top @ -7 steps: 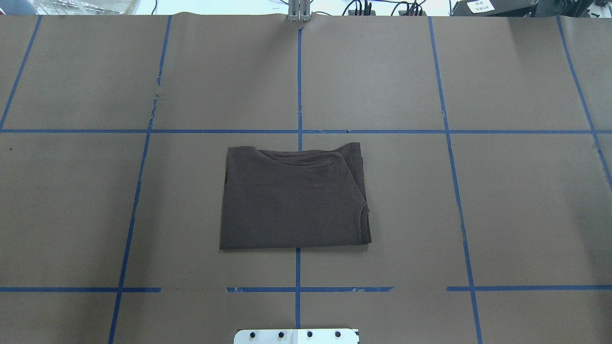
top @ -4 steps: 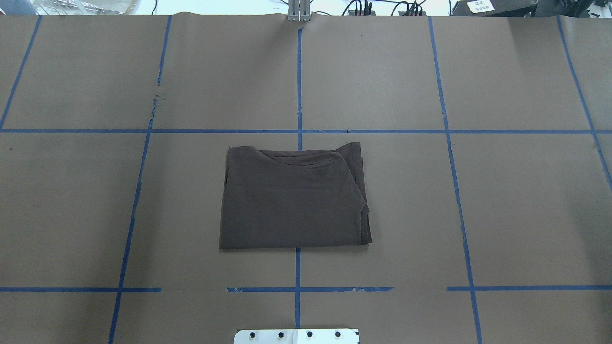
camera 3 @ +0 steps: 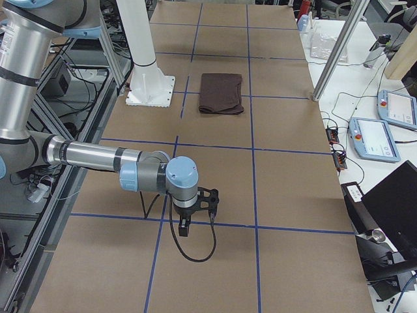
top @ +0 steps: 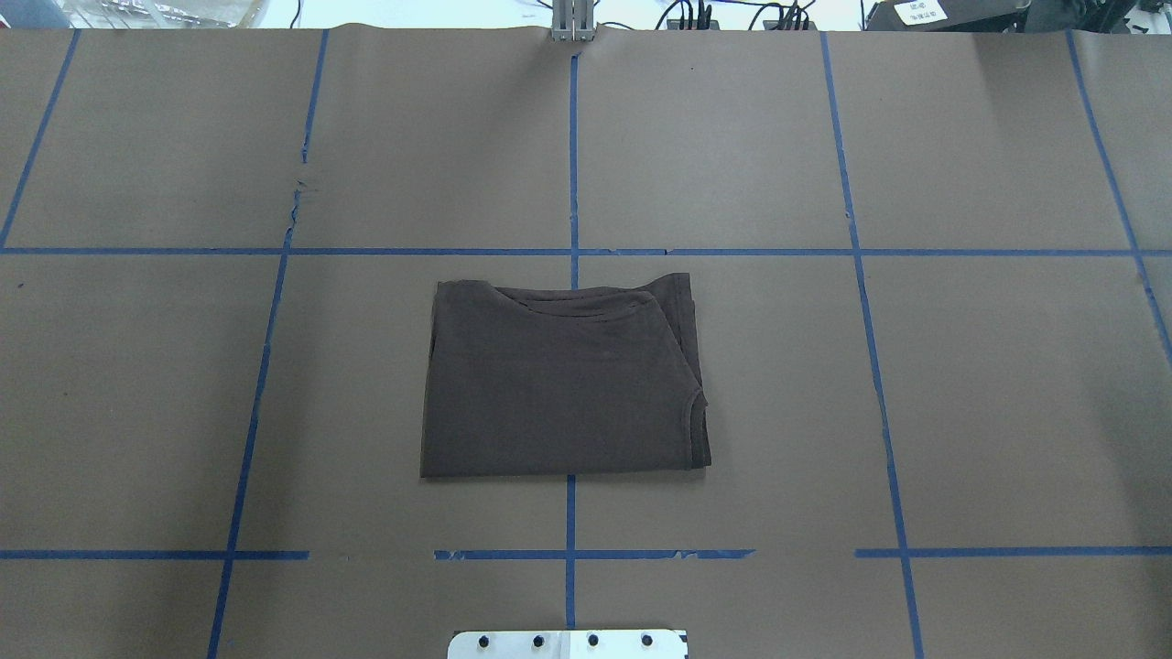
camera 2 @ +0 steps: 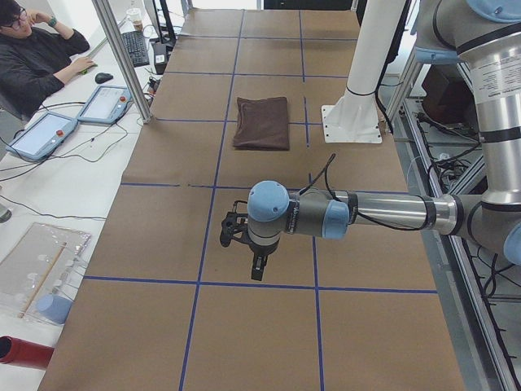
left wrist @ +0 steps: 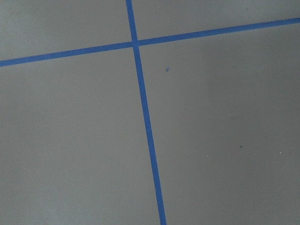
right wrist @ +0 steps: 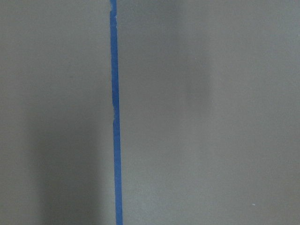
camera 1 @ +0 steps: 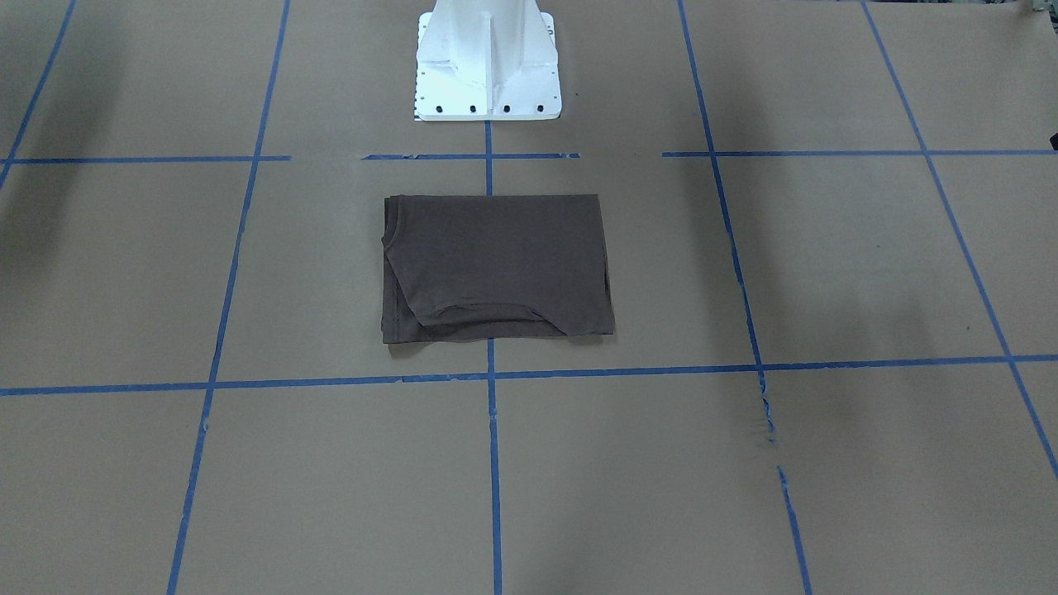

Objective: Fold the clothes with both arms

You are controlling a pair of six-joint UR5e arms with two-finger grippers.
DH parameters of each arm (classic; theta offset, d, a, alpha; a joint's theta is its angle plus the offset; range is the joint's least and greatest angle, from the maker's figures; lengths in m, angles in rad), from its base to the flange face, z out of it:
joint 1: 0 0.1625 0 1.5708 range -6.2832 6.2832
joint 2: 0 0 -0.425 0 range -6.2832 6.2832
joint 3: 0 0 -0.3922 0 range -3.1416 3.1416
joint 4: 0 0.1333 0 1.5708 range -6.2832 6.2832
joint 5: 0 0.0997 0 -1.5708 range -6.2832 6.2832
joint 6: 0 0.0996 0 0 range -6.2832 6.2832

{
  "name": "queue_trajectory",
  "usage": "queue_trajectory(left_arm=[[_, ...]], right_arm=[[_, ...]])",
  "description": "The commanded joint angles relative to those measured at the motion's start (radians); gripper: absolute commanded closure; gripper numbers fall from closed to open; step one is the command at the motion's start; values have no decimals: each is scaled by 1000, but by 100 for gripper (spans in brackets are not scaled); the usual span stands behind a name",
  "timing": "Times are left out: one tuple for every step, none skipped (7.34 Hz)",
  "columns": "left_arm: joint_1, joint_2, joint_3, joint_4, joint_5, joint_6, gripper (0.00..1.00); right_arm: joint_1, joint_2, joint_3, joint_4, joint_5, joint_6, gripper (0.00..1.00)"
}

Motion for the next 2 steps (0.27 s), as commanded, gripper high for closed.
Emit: queue_trajectory(left_arm=[[0, -1, 0, 0, 0, 1, 0], [0, -1, 0, 0, 0, 1, 0]], right_arm=[[0, 0, 0, 1, 0, 0, 0], [0, 0, 0, 1, 0, 0, 0]])
